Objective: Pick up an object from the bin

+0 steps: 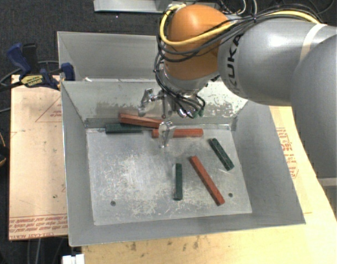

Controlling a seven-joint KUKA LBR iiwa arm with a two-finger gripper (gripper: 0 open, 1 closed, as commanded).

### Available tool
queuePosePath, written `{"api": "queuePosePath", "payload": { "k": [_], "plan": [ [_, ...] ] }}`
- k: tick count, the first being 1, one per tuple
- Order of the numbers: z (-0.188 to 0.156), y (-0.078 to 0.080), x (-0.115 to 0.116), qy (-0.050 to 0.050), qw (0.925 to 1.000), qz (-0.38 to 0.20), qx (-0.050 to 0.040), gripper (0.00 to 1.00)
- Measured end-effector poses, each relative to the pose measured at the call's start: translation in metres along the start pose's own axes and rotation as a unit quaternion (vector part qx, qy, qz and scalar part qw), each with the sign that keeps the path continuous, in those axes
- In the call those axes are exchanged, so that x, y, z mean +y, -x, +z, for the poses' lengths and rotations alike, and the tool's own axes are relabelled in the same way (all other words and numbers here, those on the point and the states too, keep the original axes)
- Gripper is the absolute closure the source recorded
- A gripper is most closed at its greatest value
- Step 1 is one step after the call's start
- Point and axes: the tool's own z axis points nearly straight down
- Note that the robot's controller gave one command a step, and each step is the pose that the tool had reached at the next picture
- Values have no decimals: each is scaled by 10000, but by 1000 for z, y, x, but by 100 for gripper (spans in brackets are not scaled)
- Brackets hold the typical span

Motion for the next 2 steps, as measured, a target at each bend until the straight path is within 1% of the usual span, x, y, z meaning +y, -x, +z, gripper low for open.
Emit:
{"api": "queuePosePath", "payload": {
  "k": [1,2],
  "plan": [
    [14,-26,-48,2,9999,-124,4,0],
    [47,-35,-79,-7,9980,-629,6,0]
  ]
}}
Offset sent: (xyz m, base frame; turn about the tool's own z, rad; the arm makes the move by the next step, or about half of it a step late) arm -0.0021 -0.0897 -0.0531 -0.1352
